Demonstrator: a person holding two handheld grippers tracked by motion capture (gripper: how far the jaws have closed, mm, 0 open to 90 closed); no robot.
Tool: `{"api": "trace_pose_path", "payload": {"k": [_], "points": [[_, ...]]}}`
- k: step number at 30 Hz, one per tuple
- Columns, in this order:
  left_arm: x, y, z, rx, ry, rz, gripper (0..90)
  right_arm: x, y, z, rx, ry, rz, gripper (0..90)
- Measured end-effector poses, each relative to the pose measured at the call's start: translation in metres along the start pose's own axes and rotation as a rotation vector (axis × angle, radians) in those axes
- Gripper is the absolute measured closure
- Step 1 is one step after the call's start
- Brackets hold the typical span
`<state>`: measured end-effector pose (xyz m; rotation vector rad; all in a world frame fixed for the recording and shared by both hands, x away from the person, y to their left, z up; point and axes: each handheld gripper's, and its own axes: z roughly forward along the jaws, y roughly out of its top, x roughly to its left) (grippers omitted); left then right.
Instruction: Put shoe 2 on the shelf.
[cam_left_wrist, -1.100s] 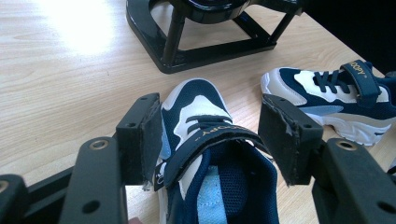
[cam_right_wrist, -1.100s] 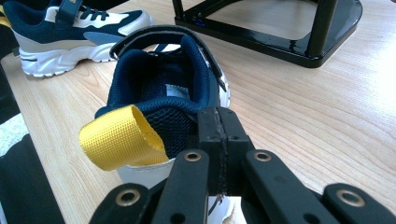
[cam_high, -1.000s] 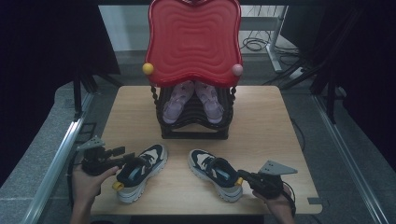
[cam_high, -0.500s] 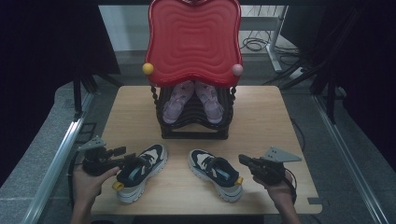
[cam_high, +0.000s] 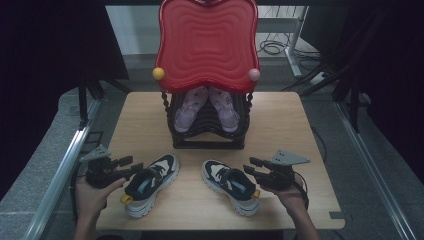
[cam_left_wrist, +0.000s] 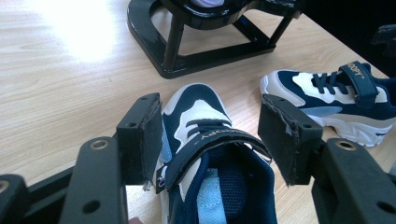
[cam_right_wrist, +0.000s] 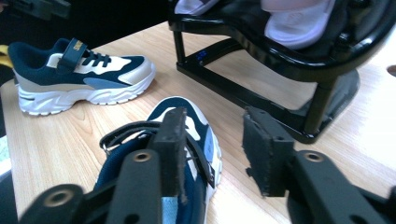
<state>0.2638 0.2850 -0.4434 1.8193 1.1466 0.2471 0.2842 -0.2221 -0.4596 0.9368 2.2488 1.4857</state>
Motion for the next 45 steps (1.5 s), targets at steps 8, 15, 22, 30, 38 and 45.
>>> {"api": "trace_pose_path", "payload": {"k": [8, 15, 22, 30, 38, 45], "points": [[0.002, -0.009, -0.005, 0.004, 0.002, -0.01, 42.3, -0.008, -0.015, -0.013, -0.016, 0.015, 0.086, 49.1], [0.006, -0.019, -0.007, 0.021, -0.007, -0.017, 45.7, -0.012, -0.023, -0.016, -0.006, 0.017, 0.12, 47.3], [0.012, -0.025, -0.003, 0.053, -0.023, 0.0, 51.8, -0.009, -0.023, -0.016, -0.007, -0.037, 0.114, 47.4], [0.013, -0.026, 0.018, 0.124, -0.041, 0.07, 56.7, -0.012, -0.025, -0.017, -0.005, -0.052, 0.13, 47.4], [0.02, -0.029, 0.02, 0.129, -0.045, 0.073, 64.1, -0.013, -0.025, -0.015, 0.001, -0.063, 0.143, 47.4], [0.019, -0.031, 0.026, 0.169, -0.012, 0.078, 61.2, -0.009, -0.017, -0.01, -0.001, -0.034, 0.129, 47.3]]}}
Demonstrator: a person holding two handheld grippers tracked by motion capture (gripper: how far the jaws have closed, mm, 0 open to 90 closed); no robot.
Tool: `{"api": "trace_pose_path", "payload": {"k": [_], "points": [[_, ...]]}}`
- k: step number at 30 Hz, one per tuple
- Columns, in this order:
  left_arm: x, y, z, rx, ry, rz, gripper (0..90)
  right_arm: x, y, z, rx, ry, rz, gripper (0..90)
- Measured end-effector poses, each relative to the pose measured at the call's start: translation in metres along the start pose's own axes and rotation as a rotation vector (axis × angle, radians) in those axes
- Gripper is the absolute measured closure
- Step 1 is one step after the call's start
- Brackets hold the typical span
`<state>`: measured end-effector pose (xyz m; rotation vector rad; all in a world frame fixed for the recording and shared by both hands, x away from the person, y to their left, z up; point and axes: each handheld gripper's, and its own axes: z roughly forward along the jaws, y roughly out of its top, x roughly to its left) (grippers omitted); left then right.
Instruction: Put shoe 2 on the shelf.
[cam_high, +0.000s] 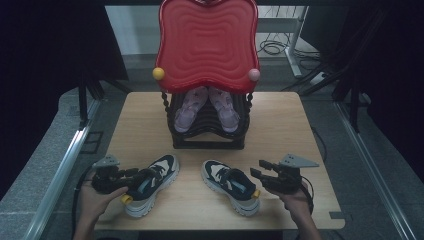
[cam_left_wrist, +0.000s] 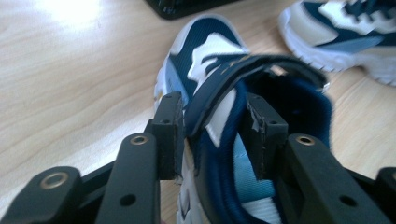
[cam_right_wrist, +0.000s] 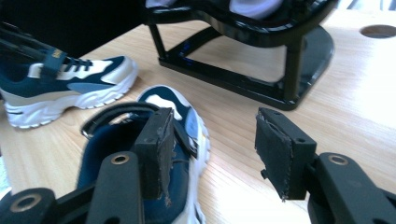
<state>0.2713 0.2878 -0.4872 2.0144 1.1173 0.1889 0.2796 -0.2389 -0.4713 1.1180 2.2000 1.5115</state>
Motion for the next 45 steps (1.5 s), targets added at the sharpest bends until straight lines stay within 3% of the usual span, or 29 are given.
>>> {"api": "trace_pose_path", "payload": {"k": [4, 14, 30, 33, 45], "points": [[0.0, 0.0, 0.0, 0.004, -0.006, -0.007, 65.7, 0.005, 0.009, 0.009, 0.035, 0.058, -0.033, 46.5], [0.0, -0.001, 0.0, 0.002, -0.008, -0.027, 68.5, 0.018, 0.023, 0.04, 0.142, 0.104, -0.107, 49.1], [0.0, -0.001, 0.001, -0.007, -0.007, -0.048, 67.7, 0.008, 0.017, 0.05, 0.297, 0.155, -0.061, 54.0], [0.0, -0.001, 0.001, -0.007, -0.005, -0.05, 67.7, 0.007, 0.015, 0.052, 0.321, 0.17, -0.044, 58.5], [-0.002, -0.001, 0.001, -0.011, 0.004, -0.056, 70.4, 0.008, 0.013, 0.05, 0.318, 0.152, -0.023, 71.3]]}}
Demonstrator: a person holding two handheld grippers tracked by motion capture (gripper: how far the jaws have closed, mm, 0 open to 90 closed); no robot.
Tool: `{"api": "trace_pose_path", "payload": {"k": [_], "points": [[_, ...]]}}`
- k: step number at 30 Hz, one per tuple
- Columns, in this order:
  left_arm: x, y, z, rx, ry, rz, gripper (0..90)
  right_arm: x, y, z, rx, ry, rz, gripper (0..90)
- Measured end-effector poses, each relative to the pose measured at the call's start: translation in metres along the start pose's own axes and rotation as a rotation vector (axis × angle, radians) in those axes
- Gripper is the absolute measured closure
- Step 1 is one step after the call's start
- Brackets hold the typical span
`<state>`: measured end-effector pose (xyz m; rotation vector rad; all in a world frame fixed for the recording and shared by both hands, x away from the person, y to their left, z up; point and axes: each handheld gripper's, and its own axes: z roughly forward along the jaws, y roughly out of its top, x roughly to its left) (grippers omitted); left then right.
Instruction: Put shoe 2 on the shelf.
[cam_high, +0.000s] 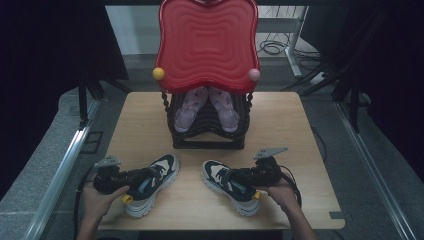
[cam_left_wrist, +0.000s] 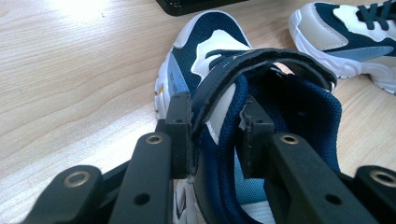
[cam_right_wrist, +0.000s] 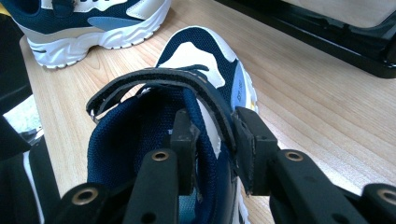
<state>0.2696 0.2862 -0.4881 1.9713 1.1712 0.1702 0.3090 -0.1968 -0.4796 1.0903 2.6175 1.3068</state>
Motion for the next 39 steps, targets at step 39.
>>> {"api": "trace_pose_path", "payload": {"k": [39], "points": [[0.004, -0.004, -0.019, -0.199, -0.051, -0.095, 70.7, -0.01, -0.048, -0.052, -0.36, -0.05, 0.131, 73.1]]}}
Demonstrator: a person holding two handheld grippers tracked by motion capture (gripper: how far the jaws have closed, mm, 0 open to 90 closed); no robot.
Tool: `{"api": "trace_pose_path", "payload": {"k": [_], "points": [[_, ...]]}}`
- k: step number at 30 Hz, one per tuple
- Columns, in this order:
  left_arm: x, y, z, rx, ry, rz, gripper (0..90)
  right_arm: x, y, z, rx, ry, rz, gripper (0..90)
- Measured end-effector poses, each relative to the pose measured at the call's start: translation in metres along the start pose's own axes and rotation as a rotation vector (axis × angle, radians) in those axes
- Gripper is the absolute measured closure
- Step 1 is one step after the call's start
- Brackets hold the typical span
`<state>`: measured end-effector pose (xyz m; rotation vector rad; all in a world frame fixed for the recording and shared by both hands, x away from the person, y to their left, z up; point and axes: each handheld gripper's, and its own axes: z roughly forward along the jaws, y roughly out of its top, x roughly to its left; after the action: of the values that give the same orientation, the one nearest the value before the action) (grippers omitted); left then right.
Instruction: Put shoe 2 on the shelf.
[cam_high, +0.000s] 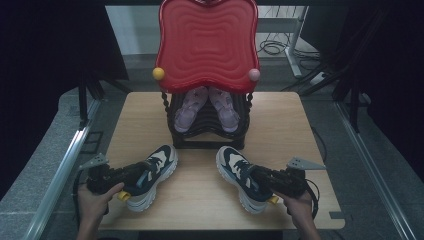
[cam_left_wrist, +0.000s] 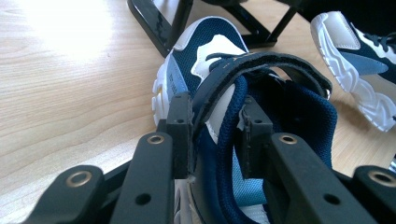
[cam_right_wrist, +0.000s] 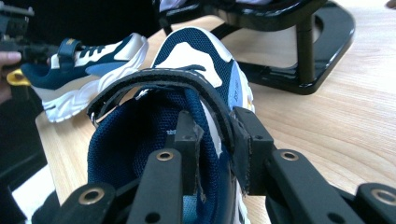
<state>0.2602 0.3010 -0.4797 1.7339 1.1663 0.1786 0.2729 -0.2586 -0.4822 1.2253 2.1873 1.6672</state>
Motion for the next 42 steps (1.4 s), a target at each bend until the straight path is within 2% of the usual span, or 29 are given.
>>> {"api": "trace_pose_path", "payload": {"k": [12, 23, 31, 42], "points": [[0.002, 0.002, -0.014, -0.126, 0.004, -0.029, 70.8, -0.009, -0.002, -0.033, -0.126, -0.052, 0.034, 73.1], [0.004, 0.005, -0.025, -0.171, 0.002, -0.047, 70.7, -0.021, 0.002, -0.053, -0.225, -0.081, 0.093, 73.1], [0.004, 0.011, -0.033, -0.201, 0.017, -0.047, 70.7, -0.028, 0.009, -0.063, -0.273, -0.13, 0.084, 73.0], [0.008, 0.025, -0.039, -0.236, 0.032, -0.052, 70.7, -0.037, 0.027, -0.066, -0.318, -0.149, 0.091, 73.0]]}}
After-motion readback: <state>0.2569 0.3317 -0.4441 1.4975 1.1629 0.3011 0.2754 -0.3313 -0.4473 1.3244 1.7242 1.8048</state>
